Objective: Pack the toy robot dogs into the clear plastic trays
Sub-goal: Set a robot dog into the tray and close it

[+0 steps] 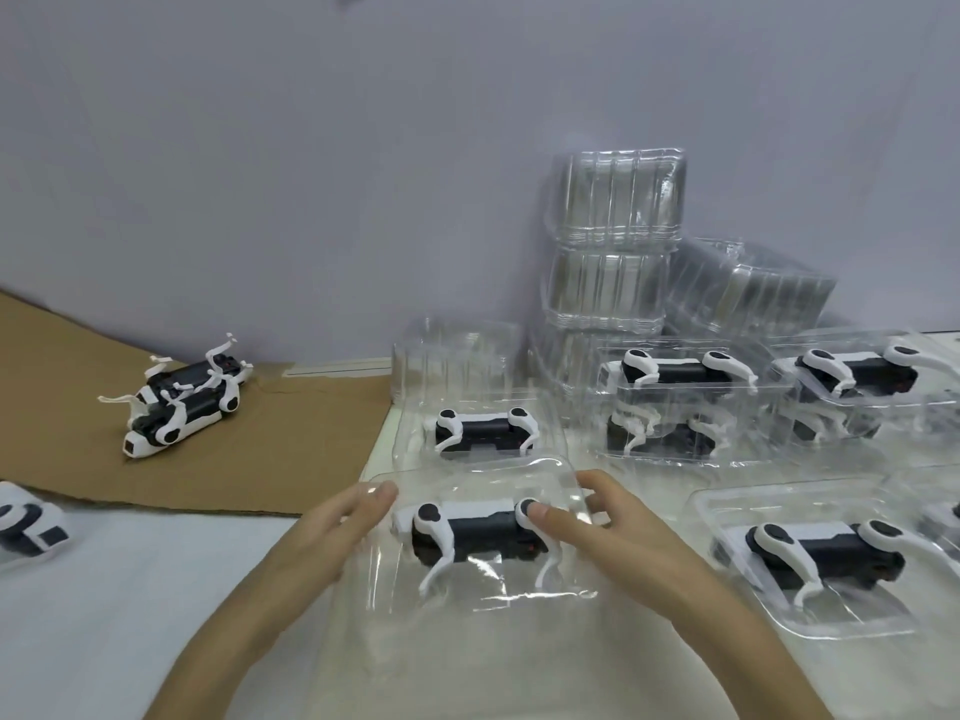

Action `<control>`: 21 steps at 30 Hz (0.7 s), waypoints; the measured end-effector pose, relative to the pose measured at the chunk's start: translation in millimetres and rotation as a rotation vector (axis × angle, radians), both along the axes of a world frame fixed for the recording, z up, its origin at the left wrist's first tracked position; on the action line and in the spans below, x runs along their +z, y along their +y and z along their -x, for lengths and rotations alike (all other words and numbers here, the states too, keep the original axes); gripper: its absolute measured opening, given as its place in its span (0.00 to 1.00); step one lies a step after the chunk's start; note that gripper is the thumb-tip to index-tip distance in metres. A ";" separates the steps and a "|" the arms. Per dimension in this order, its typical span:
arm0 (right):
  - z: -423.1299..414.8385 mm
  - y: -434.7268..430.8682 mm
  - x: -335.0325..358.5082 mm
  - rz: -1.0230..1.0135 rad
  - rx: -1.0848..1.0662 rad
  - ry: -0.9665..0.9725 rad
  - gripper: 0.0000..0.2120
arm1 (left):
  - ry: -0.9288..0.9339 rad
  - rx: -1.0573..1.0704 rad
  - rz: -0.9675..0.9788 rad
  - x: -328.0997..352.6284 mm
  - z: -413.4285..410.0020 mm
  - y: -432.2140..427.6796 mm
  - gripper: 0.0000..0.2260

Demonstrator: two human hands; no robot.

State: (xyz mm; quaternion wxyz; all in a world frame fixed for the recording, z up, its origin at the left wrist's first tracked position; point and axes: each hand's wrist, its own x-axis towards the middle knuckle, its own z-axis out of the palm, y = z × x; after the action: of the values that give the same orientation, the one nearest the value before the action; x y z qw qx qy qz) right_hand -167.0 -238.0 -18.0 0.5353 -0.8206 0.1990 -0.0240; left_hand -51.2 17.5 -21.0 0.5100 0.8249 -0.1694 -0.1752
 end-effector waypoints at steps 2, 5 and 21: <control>-0.6 -0.2 -2.4 0.162 -0.050 -0.031 0.31 | -0.116 0.057 -0.035 -4.3 0.0 7.5 0.23; 0.0 2.1 -2.1 0.187 -0.041 -0.096 0.28 | -0.030 0.027 0.047 -5.3 2.6 5.5 0.18; -1.5 7.4 -4.8 0.252 -0.056 -0.175 0.24 | -0.065 0.155 0.169 -12.4 7.9 -14.7 0.07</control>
State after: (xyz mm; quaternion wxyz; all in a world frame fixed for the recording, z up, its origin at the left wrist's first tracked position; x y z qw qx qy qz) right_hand -165.4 -230.6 -22.8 0.4424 -0.8701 0.1698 -0.1353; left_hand -59.1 2.9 -33.4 0.5839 0.7949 -0.1357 -0.0934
